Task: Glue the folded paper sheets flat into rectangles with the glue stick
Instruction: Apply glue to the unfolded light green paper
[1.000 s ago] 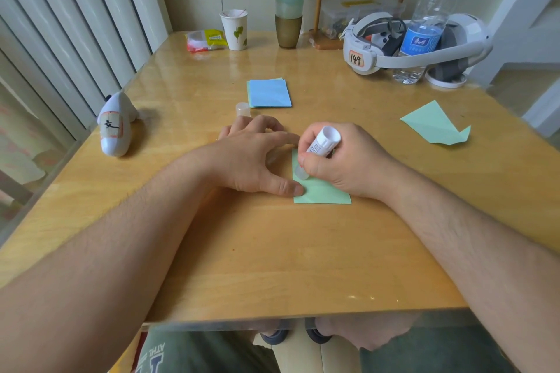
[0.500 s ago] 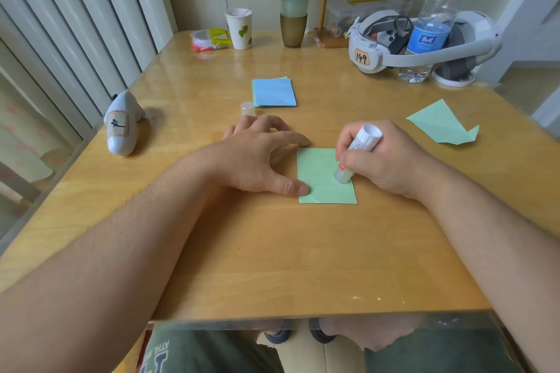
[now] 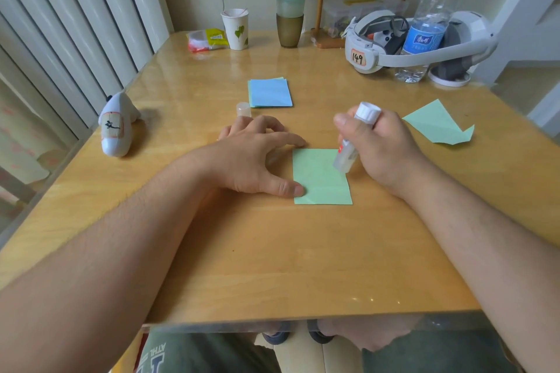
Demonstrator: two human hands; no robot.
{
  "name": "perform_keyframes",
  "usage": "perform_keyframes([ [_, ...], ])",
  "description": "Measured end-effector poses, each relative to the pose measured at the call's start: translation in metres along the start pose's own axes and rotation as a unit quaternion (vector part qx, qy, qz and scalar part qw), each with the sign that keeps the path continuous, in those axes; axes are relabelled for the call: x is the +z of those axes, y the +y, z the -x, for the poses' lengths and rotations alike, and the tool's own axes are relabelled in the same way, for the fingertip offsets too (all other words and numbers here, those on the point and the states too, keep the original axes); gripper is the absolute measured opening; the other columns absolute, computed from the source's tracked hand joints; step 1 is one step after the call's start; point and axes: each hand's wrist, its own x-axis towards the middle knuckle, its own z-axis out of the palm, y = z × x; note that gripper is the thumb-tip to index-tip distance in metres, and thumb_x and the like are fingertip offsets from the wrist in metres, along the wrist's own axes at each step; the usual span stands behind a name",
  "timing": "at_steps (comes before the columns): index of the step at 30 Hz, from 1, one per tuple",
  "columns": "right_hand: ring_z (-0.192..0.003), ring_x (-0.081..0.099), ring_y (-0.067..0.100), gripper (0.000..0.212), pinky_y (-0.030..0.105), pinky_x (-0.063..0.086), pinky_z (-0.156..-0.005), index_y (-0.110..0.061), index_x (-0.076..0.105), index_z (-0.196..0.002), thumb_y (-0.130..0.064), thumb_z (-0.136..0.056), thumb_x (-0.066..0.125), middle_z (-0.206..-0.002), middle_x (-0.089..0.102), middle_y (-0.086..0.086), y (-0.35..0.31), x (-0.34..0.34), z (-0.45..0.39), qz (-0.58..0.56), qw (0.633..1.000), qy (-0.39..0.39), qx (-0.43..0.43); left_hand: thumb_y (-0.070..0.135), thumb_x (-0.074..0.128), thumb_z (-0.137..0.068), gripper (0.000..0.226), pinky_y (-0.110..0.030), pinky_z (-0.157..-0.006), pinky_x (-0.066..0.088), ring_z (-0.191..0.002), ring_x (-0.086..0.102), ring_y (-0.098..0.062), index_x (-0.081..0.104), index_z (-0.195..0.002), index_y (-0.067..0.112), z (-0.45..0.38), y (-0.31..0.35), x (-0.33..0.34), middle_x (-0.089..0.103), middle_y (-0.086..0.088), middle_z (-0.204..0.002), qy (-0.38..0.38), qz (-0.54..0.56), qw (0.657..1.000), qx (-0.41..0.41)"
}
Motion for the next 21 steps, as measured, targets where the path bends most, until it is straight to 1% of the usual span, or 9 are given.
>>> perform_keyframes([
  [3, -0.069, 0.057, 0.023, 0.057, 0.046, 0.051, -0.074, -0.012, 0.057, -0.075, -0.069, -0.08, 0.058, -0.068, 0.064, 0.004, -0.003, 0.011, 0.002, 0.045, 0.999, -0.021, -0.01, 0.091, 0.064, -0.062, 0.089, -0.039, -0.11, 0.017, -0.138, 0.016, -0.017, 0.032, -0.141, 0.067, 0.0, -0.001, 0.0, 0.027, 0.021, -0.142, -0.009, -0.002, 1.0, 0.0],
  [5, -0.071, 0.059, 0.028, 0.054, 0.043, 0.051, -0.07, -0.016, 0.06, -0.075, -0.07, -0.077, 0.059, -0.073, 0.069, 0.008, -0.006, 0.018, 0.002, 0.075, 0.996, -0.04, -0.014, 0.095, 0.059, -0.054, 0.091, -0.038, -0.11, 0.017, -0.138, 0.016, -0.016, 0.027, -0.135, 0.071, 0.0, -0.002, 0.0, 0.025, 0.022, -0.142, -0.019, -0.001, 1.0, -0.001],
  [7, -0.067, 0.059, 0.02, 0.046, 0.037, 0.049, -0.065, -0.021, 0.063, -0.075, -0.067, -0.078, 0.064, -0.072, 0.07, 0.002, -0.007, 0.023, 0.002, 0.084, 0.995, -0.057, -0.025, 0.095, 0.059, -0.053, 0.088, -0.037, -0.11, 0.017, -0.138, 0.015, -0.017, 0.024, -0.13, 0.073, 0.0, -0.002, 0.0, 0.024, 0.024, -0.141, -0.023, 0.001, 1.0, -0.001],
  [9, -0.063, 0.055, 0.01, 0.036, 0.031, 0.046, -0.062, -0.022, 0.063, -0.076, -0.056, -0.085, 0.072, -0.067, 0.067, -0.008, -0.009, 0.026, 0.002, 0.093, 0.992, -0.073, -0.042, 0.093, 0.065, -0.057, 0.089, -0.036, -0.109, 0.016, -0.137, 0.015, -0.016, 0.028, -0.135, 0.071, 0.0, -0.002, -0.001, 0.024, 0.024, -0.141, -0.022, -0.001, 1.0, 0.002],
  [11, -0.059, 0.049, 0.005, 0.032, 0.025, 0.042, -0.059, -0.02, 0.064, -0.077, -0.046, -0.089, 0.077, -0.063, 0.061, -0.009, -0.01, 0.03, 0.004, 0.105, 0.989, -0.088, -0.048, 0.087, 0.071, -0.062, 0.088, -0.036, -0.108, 0.015, -0.135, 0.014, -0.013, 0.032, -0.139, 0.069, 0.0, -0.002, 0.0, 0.024, 0.023, -0.141, -0.019, -0.002, 1.0, 0.003],
  [14, -0.058, 0.047, 0.005, 0.03, 0.019, 0.037, -0.055, -0.019, 0.064, -0.076, -0.043, -0.088, 0.078, -0.06, 0.057, -0.013, -0.013, 0.032, 0.005, 0.113, 0.988, -0.094, -0.04, 0.086, 0.072, -0.063, 0.086, -0.036, -0.107, 0.015, -0.137, 0.014, -0.014, 0.034, -0.139, 0.07, 0.0, -0.003, 0.0, 0.025, 0.022, -0.141, -0.015, 0.0, 1.0, 0.006],
  [18, -0.059, 0.048, 0.005, 0.028, 0.022, 0.039, -0.057, -0.021, 0.062, -0.074, -0.04, -0.088, 0.078, -0.059, 0.058, -0.015, -0.017, 0.033, 0.004, 0.126, 0.987, -0.098, -0.03, 0.086, 0.071, -0.063, 0.084, -0.037, -0.108, 0.015, -0.139, 0.013, -0.015, 0.035, -0.137, 0.07, -0.001, -0.004, 0.001, 0.024, 0.022, -0.142, -0.016, -0.001, 1.0, 0.006],
  [19, -0.059, 0.048, 0.006, 0.028, 0.025, 0.04, -0.057, -0.02, 0.061, -0.074, -0.04, -0.088, 0.077, -0.061, 0.06, -0.012, -0.017, 0.034, 0.004, 0.134, 0.986, -0.096, -0.029, 0.086, 0.071, -0.063, 0.085, -0.037, -0.108, 0.015, -0.139, 0.013, -0.015, 0.034, -0.138, 0.07, -0.001, -0.004, 0.001, 0.024, 0.022, -0.142, -0.016, -0.002, 1.0, 0.006],
  [21, -0.062, 0.048, 0.012, 0.03, 0.034, 0.043, -0.061, -0.014, 0.06, -0.076, -0.038, -0.086, 0.075, -0.068, 0.063, 0.002, -0.018, 0.034, 0.003, 0.155, 0.984, -0.086, -0.027, 0.087, 0.07, -0.063, 0.089, -0.037, -0.109, 0.015, -0.139, 0.013, -0.014, 0.032, -0.142, 0.068, 0.0, -0.003, 0.001, 0.024, 0.022, -0.143, -0.017, -0.002, 1.0, 0.005],
])
